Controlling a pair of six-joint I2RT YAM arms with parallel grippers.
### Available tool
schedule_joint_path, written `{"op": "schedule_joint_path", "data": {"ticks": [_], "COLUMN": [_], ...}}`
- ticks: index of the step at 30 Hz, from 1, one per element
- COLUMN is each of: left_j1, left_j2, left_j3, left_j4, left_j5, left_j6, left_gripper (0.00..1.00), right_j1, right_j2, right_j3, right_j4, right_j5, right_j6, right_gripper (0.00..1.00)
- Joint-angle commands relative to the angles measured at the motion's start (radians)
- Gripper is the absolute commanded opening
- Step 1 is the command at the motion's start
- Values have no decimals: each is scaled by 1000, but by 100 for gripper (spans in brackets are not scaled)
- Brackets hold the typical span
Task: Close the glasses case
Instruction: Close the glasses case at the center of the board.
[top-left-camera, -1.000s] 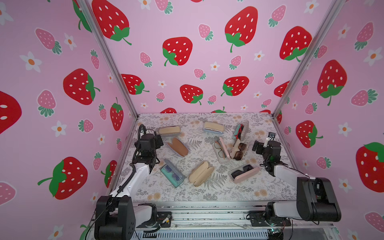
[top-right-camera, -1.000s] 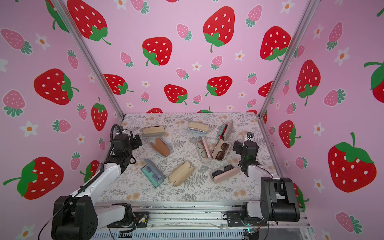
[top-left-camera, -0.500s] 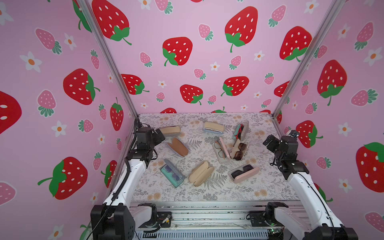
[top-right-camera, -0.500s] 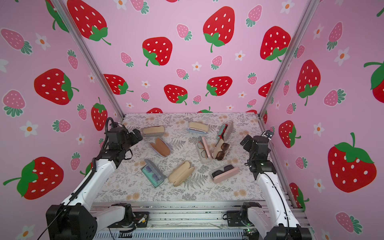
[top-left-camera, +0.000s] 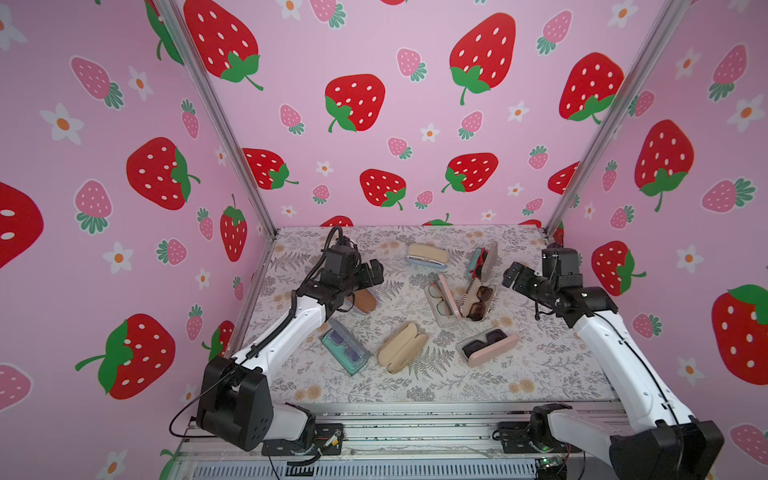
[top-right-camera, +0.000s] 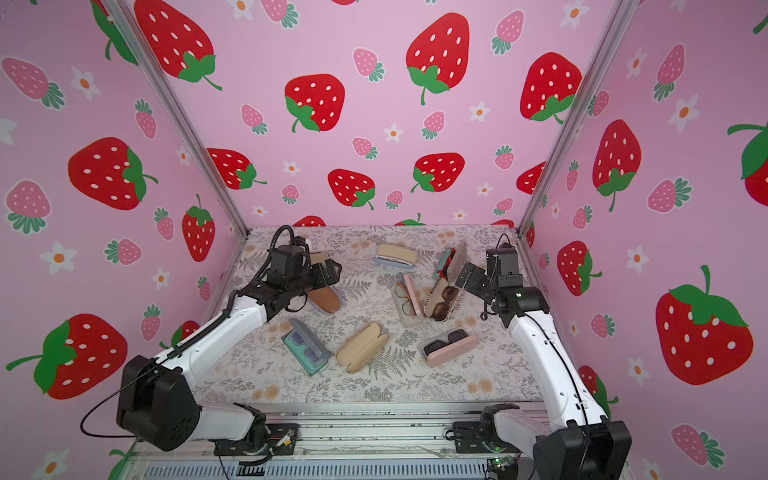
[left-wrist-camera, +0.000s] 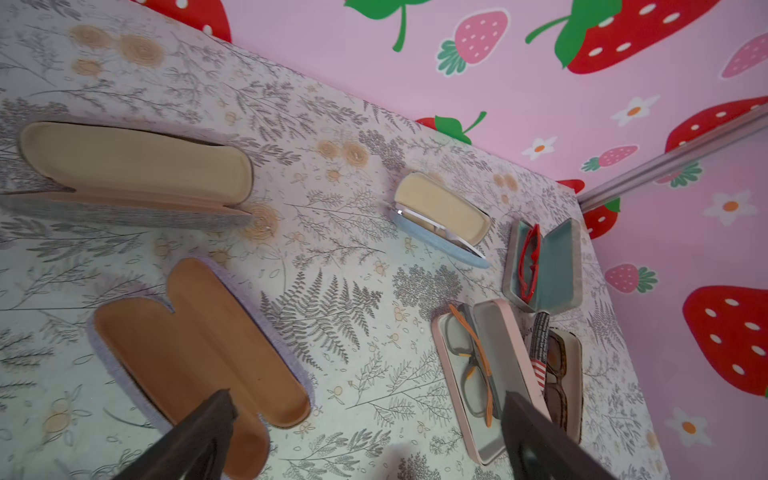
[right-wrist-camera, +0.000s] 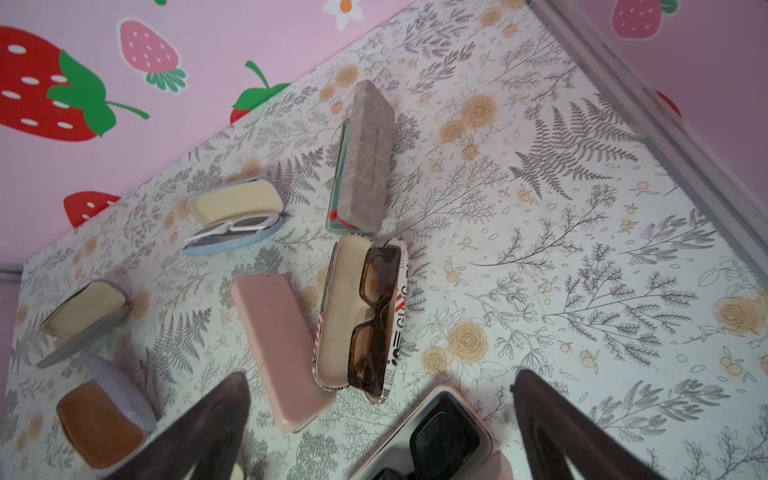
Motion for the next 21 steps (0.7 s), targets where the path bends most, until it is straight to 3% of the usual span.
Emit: {"op": "schedule_joint_path", "data": {"ticks": [1, 7, 10, 13, 17, 21], "left_j1": [-62, -143, -152, -153, -153, -153], "left_j2": [49, 194, 265, 309, 355, 372], "left_j3": [71, 145, 177, 188, 213, 224], "left_j4": [-20, -16, -26, -20, -46, -60], "left_j5": [-15, 24, 70, 121, 149, 160], "left_j6": [0, -7, -22, -41, -41, -35], "left_gripper": [99, 99, 83, 44, 0, 0], "right_j1": [40, 113, 126, 133, 142, 154], "right_j2": [25, 83, 99, 129, 183, 232], "right_j3": [48, 85, 78, 93, 136, 178], "right_j4": [-105, -156, -132, -95, -86, -83], "right_j5": [30, 36, 3, -31, -70, -104], "right_j6": [-5, -15, -16, -19, -29, -40], "right_gripper": [99, 99, 96, 71, 36, 5]}}
